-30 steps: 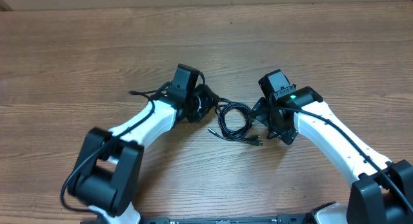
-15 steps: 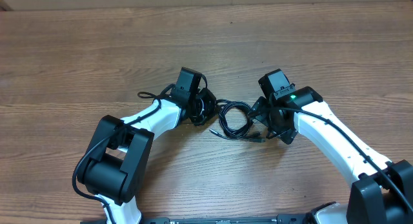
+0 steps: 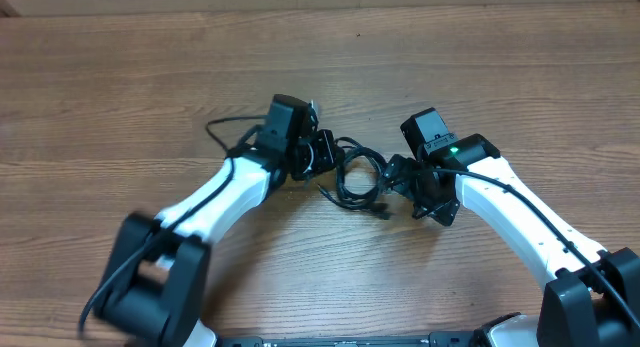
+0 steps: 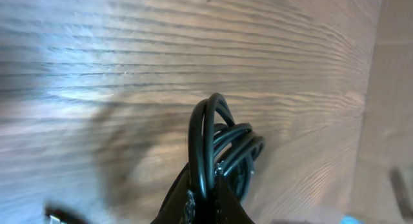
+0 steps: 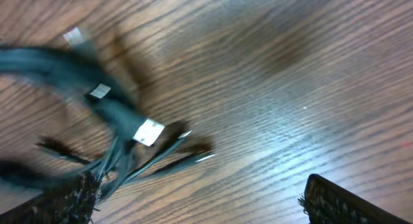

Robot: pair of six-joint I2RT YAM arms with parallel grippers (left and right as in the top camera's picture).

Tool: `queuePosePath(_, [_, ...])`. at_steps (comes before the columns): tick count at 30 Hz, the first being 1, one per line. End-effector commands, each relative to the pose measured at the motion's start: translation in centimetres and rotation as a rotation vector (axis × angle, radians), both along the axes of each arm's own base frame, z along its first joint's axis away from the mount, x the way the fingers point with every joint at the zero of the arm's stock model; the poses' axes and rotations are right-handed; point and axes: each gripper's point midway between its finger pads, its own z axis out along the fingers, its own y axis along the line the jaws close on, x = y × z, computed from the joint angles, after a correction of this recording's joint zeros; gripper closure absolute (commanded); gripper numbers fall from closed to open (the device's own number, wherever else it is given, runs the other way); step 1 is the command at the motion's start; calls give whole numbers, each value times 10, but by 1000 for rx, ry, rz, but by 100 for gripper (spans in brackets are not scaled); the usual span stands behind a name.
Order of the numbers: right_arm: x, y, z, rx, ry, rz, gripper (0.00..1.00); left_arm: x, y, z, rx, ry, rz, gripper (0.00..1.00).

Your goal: Untangle cables

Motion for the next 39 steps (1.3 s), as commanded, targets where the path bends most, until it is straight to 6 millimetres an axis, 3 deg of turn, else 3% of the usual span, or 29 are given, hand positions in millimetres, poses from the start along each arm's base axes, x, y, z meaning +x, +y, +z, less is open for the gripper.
queuePosePath(1, [10,5,15,27,-53,19,0,6,23,44,116,-193,-6,96])
queuePosePath(6, [10,5,15,27,-53,19,0,-9,71,51,323,-182,114,96])
queuePosePath(9, [10,5,15,27,-53,19,0,-15,86,54,385,-178,153,96])
queuePosePath(23, [10,5,15,27,-53,19,0,-29,91,53,336,-67,258,96])
queuePosePath(31, [10,5,15,27,-53,19,0,-52,108,37,312,148,486,96])
queuePosePath(39, [10,5,15,27,-53,19,0,-54,99,38,248,195,506,96])
